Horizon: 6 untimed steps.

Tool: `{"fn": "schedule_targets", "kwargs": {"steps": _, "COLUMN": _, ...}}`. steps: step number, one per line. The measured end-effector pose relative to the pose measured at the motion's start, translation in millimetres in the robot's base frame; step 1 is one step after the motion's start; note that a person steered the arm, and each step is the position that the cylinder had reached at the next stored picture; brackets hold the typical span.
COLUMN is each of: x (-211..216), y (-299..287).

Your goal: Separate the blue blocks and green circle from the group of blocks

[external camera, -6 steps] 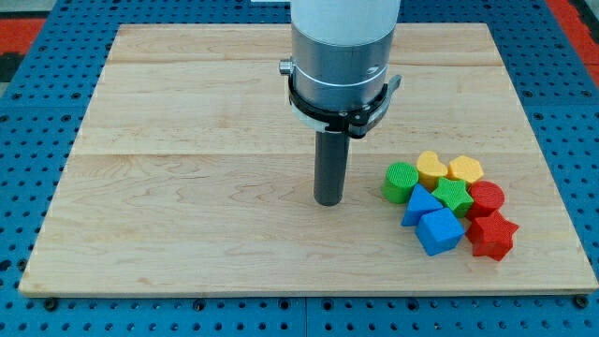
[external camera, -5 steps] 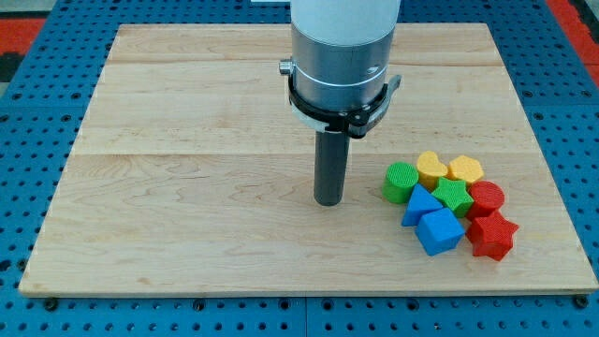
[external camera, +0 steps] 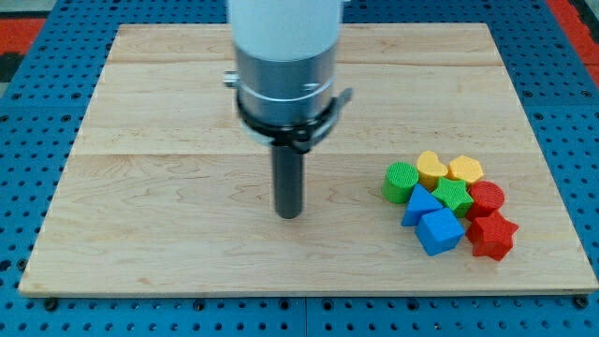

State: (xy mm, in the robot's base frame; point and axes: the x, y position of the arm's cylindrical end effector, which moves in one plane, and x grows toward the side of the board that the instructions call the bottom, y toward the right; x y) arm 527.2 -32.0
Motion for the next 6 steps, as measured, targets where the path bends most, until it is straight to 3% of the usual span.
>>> {"fn": "schedule_targets", "kwargs": {"steps": 2, "x": 0, "y": -94}}
{"fn": "schedule_targets", "kwargs": {"steps": 6, "x": 3, "y": -115}}
